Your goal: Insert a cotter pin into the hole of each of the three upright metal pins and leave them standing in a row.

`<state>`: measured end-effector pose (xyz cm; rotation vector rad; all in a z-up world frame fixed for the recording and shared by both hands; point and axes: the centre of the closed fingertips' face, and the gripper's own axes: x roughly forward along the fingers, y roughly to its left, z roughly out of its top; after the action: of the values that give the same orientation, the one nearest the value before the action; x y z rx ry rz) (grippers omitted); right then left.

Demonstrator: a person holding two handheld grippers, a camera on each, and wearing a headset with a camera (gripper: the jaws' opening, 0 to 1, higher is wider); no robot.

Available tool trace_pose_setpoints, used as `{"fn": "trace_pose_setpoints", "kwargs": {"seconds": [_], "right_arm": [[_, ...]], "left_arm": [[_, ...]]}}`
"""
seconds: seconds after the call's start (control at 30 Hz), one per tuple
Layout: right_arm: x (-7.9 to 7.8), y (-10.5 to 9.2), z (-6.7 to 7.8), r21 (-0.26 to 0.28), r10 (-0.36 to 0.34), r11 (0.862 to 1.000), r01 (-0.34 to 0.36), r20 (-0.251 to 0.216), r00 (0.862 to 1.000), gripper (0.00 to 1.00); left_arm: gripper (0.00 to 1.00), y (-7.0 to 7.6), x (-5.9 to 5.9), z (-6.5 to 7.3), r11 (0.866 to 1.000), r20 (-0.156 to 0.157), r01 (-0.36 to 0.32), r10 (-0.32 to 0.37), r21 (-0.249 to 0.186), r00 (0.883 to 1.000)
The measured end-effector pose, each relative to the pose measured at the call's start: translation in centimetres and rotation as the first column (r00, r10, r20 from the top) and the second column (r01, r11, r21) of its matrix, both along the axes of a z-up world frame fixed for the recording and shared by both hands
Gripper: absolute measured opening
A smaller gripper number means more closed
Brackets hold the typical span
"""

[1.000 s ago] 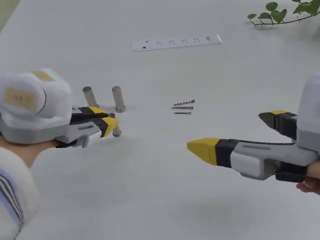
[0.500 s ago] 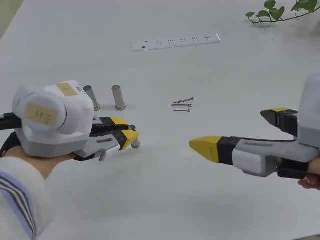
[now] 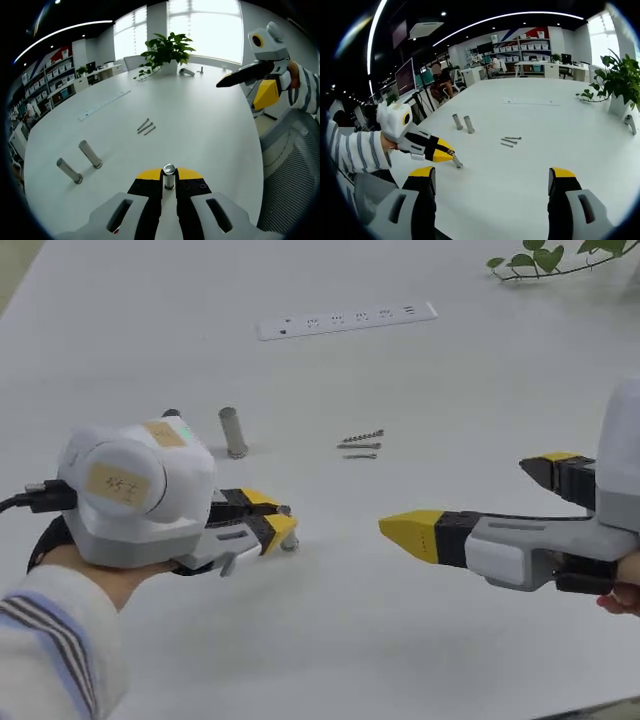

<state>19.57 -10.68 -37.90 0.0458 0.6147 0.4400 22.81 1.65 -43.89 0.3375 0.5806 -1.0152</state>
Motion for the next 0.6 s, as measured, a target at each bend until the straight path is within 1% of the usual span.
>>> {"fn": "trace_pose_setpoints", "kwargs": {"seconds": [0.07,0.13,0.23,0.33,0.47,0.53,0.6], "right_arm": [[-0.01,0.12,0.05,0.001,0.005,1.0,-0.005,0.001,1.0,0.92],[-0.02,0.19,0.05,0.002,0.007,1.0,-0.007,0.002,1.0,0.92],[-0.03,0.22,0.07,0.003,0.009,1.0,-0.009,0.003,1.0,0.92],[-0.07,0.21,0.0,0.004,0.009,1.0,-0.009,0.002,1.0,0.92],[-0.18,0.25,-0.1,0.005,0.011,1.0,-0.011,-0.001,1.0,0.92],[-0.25,0.28,-0.11,0.006,0.013,1.0,-0.013,-0.001,1.0,0.92],[-0.29,0.31,-0.11,0.007,0.014,1.0,-0.014,-0.002,1.0,0.91]], "left_arm": [[0.05,-0.01,-0.1,-0.17,1.0,-0.01,-0.003,0.003,0.0,1.0],[0.05,-0.01,-0.15,-0.29,1.0,-0.008,-0.002,0.002,0.003,1.0],[0.05,0.1,-0.32,-0.59,1.0,-0.027,-0.017,0.018,0.006,0.999],[0.05,0.13,-0.38,-0.52,1.0,-0.031,-0.024,0.024,-0.001,0.999],[0.05,0.07,-0.49,-0.47,1.0,-0.018,-0.016,0.017,0.002,1.0],[0.05,-0.06,-0.59,-0.44,1.0,-0.013,-0.01,0.01,-0.005,1.0],[0.05,-0.03,-0.43,-0.51,1.0,-0.011,-0.015,0.015,-0.005,1.0]]}}
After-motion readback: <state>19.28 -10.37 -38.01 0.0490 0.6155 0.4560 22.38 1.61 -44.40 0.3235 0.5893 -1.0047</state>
